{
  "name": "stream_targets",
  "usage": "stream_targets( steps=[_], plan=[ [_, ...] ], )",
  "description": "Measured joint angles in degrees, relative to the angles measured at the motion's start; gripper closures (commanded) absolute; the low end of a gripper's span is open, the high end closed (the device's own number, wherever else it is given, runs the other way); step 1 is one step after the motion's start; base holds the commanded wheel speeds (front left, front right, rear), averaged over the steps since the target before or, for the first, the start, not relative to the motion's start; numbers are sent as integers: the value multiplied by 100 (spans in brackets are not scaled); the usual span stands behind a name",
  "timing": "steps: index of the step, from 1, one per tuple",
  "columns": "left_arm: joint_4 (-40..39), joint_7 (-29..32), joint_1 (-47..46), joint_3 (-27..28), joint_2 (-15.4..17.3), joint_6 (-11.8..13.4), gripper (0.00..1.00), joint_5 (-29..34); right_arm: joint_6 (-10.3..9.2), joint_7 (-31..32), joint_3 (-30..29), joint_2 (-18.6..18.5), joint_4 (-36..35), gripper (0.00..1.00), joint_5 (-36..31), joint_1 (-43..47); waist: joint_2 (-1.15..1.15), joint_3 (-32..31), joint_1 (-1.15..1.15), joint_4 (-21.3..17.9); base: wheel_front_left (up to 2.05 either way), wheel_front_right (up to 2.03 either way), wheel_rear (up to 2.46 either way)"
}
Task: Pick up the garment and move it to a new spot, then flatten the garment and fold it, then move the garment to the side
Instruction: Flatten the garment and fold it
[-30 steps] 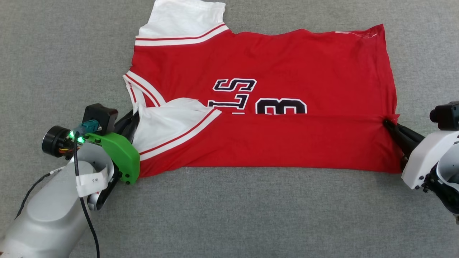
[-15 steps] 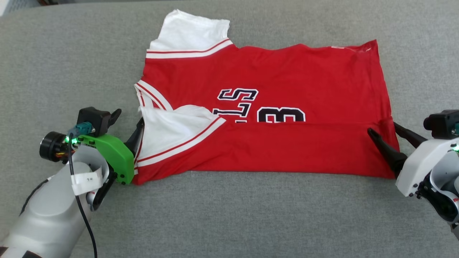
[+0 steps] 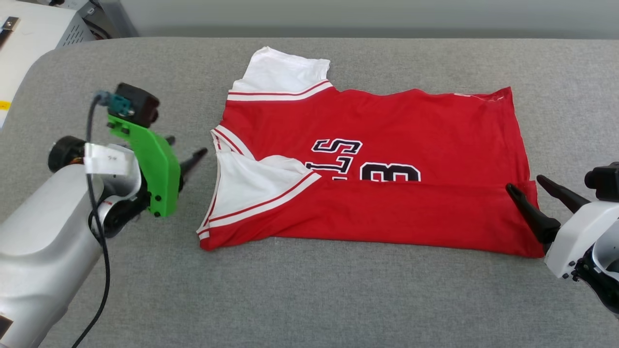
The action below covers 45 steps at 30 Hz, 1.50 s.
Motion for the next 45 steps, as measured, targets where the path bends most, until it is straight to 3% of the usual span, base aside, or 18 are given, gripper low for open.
stream_targets(
  steps=[4, 11, 26, 27, 28, 36, 45],
  plan=[
    [-170, 971, -30, -180, 46, -8, 0, -361, 0, 135, -9, 27, -46, 0, -1, 26, 0, 9, 0, -8, 0, 0, 0],
    [-84, 2145, 1, -504, 14, 20, 0, -822, 0, 260, -10, 101, -112, 0, -1, 29, 0, 128, 0, -113, 0, 0, 0],
    [641, 2013, 208, -813, -98, -67, 0, -698, 0, 310, 101, 299, -92, 0, -62, -157, 1, 470, 0, -392, 0, 0, 0],
    [666, 1924, 210, -817, -112, -82, 65, -687, 0, 310, 100, 296, -93, 0, -63, -172, 1, 465, 0, -394, 0, 0, 0],
    [691, 1828, 215, -826, -125, -83, 100, -660, 0, 308, 97, 280, -100, 0, -75, -187, 0, 454, 0, -389, 0, 0, 0],
    [503, 978, 331, -793, -60, -82, 100, -543, 0, 687, -131, -192, -403, 0, -183, -409, 0, 269, 0, -320, 0, 0, 0],
    [-488, 472, 609, -711, 218, 134, 100, -438, 0, 2564, -281, -878, -691, 0, 34, -478, 0, 116, 0, -209, 0, 0, 0]
  ],
)
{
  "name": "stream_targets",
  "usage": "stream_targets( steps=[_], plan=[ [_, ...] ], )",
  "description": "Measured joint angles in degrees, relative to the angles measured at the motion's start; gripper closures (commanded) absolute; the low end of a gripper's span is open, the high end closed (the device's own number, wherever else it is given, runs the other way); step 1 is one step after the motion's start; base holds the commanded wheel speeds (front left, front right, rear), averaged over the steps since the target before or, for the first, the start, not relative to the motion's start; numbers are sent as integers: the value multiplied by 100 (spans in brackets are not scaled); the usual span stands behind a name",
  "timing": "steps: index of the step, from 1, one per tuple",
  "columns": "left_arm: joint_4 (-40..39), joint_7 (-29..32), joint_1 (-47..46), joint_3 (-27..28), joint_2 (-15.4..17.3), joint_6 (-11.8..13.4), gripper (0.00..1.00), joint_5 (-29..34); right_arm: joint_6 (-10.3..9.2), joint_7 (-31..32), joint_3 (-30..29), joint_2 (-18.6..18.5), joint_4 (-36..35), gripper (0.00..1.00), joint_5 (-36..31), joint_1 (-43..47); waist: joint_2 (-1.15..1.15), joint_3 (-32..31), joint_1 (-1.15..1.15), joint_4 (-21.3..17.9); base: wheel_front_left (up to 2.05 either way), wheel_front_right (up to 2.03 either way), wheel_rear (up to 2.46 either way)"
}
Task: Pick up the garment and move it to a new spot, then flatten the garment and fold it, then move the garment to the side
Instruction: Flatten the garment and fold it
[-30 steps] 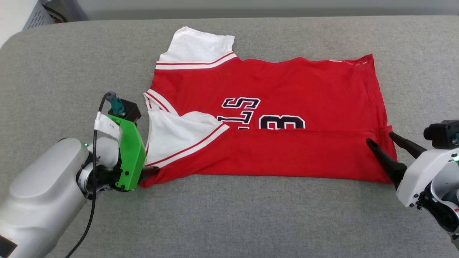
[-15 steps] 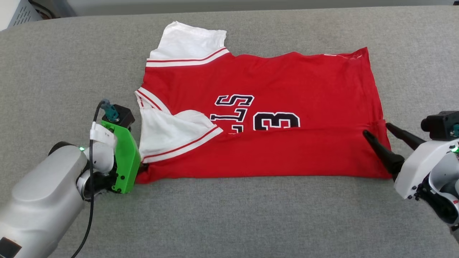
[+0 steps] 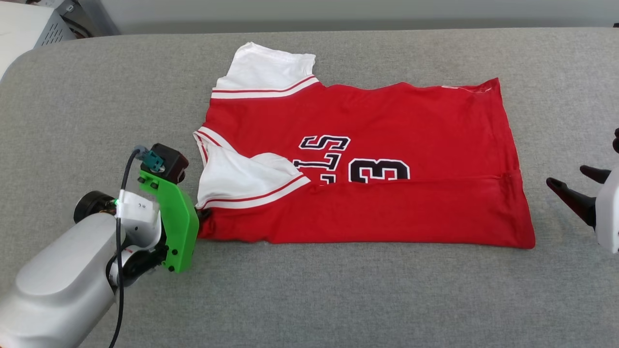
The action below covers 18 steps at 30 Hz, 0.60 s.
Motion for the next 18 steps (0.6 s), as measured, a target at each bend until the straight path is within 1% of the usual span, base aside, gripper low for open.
stream_targets(
  steps=[4, 7, 10, 15, 18],
  plan=[
    [-369, -34, 64, -5, 63, 156, 100, 137, 0, 587, -4, 20, 60, 0, 136, 1, 0, 46, 0, 41, 0, 0, 0],
    [-554, -48, 63, 0, 66, 240, 100, 162, 0, 768, 10, 153, 236, 0, 125, 1, 0, 111, 0, 83, 0, 0, 0],
    [-649, -52, 63, 13, 69, 289, 100, 190, 0, 821, 63, 348, 499, 0, 109, 1, 0, 192, 0, 123, 0, 0, 0],
    [-682, -101, 63, 22, 82, 341, 100, 204, -2, 788, 313, 705, 901, 0, 29, 1, 0, 350, 0, 182, 0, 0, 0],
    [-638, -156, 69, 23, 82, 343, 100, 203, -9, 708, 492, 730, 1096, 0, -34, 8, 0, 421, 0, 213, 0, 0, 0]
  ],
)
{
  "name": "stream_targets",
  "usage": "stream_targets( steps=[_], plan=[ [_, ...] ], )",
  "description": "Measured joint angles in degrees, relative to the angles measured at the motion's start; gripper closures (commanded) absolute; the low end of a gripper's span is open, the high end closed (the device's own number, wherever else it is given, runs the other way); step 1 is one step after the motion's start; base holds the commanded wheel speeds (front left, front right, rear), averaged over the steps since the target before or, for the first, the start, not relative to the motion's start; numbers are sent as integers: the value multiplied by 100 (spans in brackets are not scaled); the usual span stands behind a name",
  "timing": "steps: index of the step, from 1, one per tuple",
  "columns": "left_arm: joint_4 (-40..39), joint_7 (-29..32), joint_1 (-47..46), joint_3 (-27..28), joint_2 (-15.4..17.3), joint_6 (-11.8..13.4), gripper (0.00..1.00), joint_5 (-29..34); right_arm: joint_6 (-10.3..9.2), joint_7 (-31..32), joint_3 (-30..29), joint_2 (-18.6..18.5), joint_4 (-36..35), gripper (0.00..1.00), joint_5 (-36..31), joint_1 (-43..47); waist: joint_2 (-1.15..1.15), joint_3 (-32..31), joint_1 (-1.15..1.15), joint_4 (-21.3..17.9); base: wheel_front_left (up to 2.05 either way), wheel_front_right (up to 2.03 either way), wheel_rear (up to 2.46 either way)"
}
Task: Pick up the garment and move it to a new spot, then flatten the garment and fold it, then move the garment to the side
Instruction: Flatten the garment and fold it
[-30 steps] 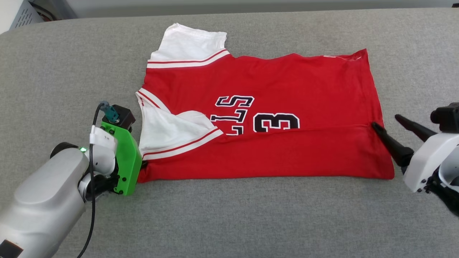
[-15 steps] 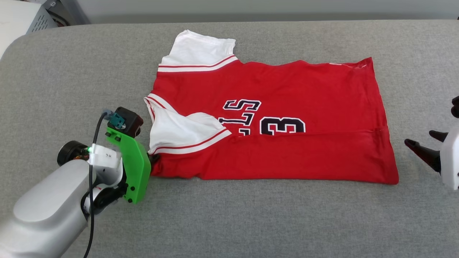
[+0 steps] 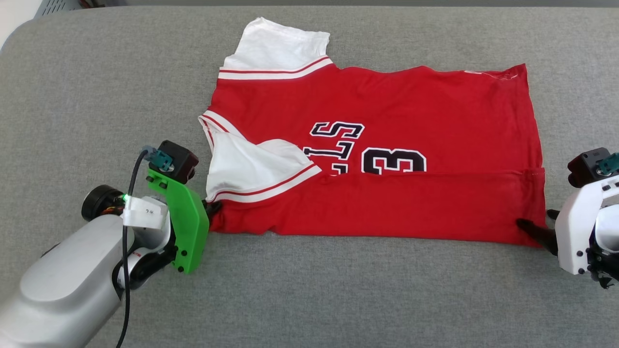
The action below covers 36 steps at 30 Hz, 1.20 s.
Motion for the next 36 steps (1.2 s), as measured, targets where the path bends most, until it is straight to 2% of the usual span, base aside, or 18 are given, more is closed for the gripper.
stream_targets(
  steps=[1, 2, 3, 10, 15, 25, 31, 36],
  plan=[
    [15, -3, 5, -1, 0, 0, 100, 0, 1, -42, 18, 8, 45, 0, 9, 0, 0, 9, 0, 7, 0, 0, 0],
    [94, -53, 87, 1, 12, 0, 100, -3, 1, -276, 67, 41, 157, 56, 34, -1, 0, -3, 0, 4, 0, 0, 0],
    [115, -67, 129, 3, 27, 0, 100, -9, 1, -408, 101, 43, 187, 100, 34, -3, 0, -18, 0, -11, 0, 0, 0],
    [98, -249, 378, 70, 143, 56, 100, -101, 4, -1120, 200, 27, 46, 100, 171, -10, 0, -253, 0, -86, 0, 0, 0],
    [-356, -297, 629, 141, 417, 207, 100, -229, 8, -1393, -1, -248, -576, 100, 309, 338, 0, -522, 0, -99, 0, 0, 0],
    [-1397, -297, 1319, 156, 948, 636, 100, -435, 9, -1291, -786, -426, -1472, 100, 313, 1411, 0, -697, 0, -111, 0, 0, 0],
    [-1527, -356, 1564, 155, 1022, 813, 100, -476, 9, -1027, -1156, -218, -1604, 100, 292, 1846, 0, -561, 0, -120, 0, 0, 0],
    [-1105, -450, 1605, 92, 853, 828, 100, -475, 9, -1005, -1110, 64, -1267, 100, 99, 1852, 0, -430, 0, -139, 0, 0, 0]
  ],
)
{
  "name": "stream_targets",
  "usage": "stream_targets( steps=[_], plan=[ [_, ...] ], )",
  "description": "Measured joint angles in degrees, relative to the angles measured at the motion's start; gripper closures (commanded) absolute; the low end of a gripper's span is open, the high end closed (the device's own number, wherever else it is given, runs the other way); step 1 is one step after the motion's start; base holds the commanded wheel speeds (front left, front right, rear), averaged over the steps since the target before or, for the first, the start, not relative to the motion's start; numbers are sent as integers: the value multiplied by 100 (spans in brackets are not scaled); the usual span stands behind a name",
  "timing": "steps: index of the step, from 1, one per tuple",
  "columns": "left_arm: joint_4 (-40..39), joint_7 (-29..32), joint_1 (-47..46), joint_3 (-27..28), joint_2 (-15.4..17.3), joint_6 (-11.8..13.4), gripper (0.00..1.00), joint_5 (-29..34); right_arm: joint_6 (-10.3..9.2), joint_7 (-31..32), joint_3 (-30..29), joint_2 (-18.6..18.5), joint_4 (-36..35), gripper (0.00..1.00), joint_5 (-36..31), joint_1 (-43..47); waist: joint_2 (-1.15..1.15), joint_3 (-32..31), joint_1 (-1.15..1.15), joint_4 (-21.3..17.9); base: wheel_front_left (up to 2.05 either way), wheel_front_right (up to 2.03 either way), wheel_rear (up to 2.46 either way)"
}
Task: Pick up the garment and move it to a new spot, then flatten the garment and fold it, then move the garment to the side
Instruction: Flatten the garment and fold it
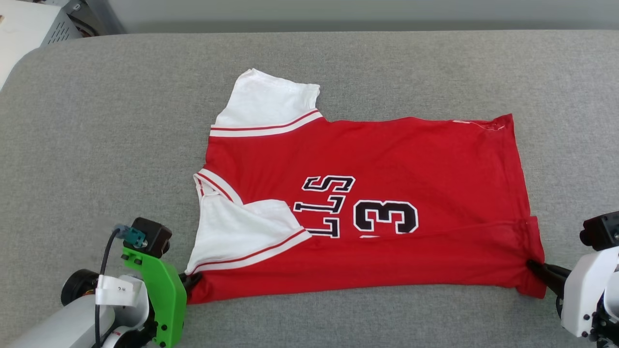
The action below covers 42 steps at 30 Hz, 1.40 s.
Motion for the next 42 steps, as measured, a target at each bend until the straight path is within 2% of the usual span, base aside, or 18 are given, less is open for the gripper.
stream_targets(
  steps=[6, 7, 8, 9, 13, 17, 22, 26, 30, 34, 39, 42],
  plan=[
    [644, -163, 4, -22, -271, -152, 99, -42, 2, -254, 214, 209, 541, 100, -153, -152, 0, 79, 0, -18, 0, 0, 0],
    [705, -220, 5, -12, -300, -185, 55, -45, 5, -336, 223, 230, 591, 65, -152, -170, 0, 72, 0, -16, 0, 0, 0],
    [746, -305, 5, 11, -323, -186, 0, -51, 7, -439, 223, 247, 628, 3, -154, -177, 0, 60, 0, -11, 0, 0, 0],
    [775, -382, 5, 48, -328, -186, 0, -51, 7, -544, 209, 264, 645, 0, -167, -178, 0, 46, 0, -6, 0, 0, 0],
    [761, -673, -7, 238, -199, -177, 0, -37, 4, -1053, 1, 356, 591, 0, -196, -180, 0, -43, 0, 14, 0, 0, 0],
    [447, -1012, -188, 586, 32, -53, 0, 60, 1, -1925, -500, 494, 331, 0, -582, -281, 0, -119, 0, 12, 0, 0, 0],
    [240, -1310, -832, 944, 191, 86, 0, 346, 1, -2725, -1032, 882, -47, 0, -1215, -497, 0, -61, 0, -56, 0, 0, 0],
    [288, -1427, -1516, 1159, 123, 70, 0, 591, 1, -3218, -1328, 1300, -472, 0, -1610, -620, 0, 95, 0, -136, 0, 0, 0],
    [587, -1401, -2365, 1184, -83, -103, 0, 925, 1, -3637, -1483, 1651, -840, 0, -2018, -729, 0, 342, 0, -232, 0, 0, 0],
    [1076, -1134, -3205, 1185, -494, -399, 0, 912, 1, -3864, -1502, 1893, -1079, 0, -2287, -827, 0, 641, 0, -351, 0, 0, 0],
    [1926, -326, -4141, 972, -799, -821, 0, 910, 1, -3931, -1392, 2008, -1188, 0, -2393, -941, 0, 999, 0, -528, 0, 0, 0],
    [2476, 417, -4647, 773, -993, -1005, 0, 856, 1, -4013, -1334, 2023, -1236, 0, -2491, -1052, 0, 1217, 0, -654, 0, 0, 0]
  ],
)
